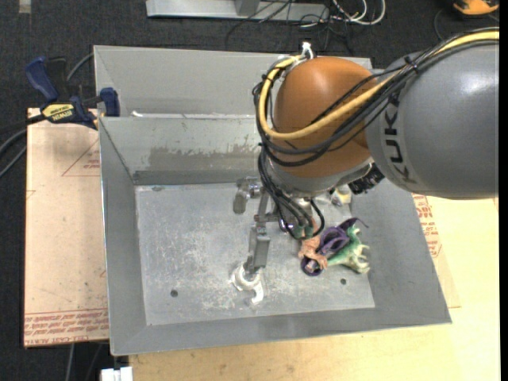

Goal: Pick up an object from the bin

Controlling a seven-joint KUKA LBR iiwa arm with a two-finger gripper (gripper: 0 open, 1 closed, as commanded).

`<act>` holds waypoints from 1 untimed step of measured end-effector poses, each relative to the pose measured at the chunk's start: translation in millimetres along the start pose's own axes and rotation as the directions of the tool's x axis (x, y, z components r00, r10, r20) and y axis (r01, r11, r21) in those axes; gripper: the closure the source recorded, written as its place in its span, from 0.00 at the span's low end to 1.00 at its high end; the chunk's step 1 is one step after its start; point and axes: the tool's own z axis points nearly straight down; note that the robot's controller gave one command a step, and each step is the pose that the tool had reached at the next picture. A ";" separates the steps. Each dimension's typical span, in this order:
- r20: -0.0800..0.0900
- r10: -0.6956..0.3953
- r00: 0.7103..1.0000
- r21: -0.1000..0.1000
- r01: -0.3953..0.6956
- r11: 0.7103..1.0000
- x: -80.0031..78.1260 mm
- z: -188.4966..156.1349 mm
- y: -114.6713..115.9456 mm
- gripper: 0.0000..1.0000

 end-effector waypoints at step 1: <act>0.008 0.004 1.000 -0.001 -0.004 1.000 -1.5 -4.6 -1.0 0.00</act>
Offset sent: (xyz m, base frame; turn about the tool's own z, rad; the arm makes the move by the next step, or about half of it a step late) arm 0.0076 -0.0428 -0.0792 -0.0346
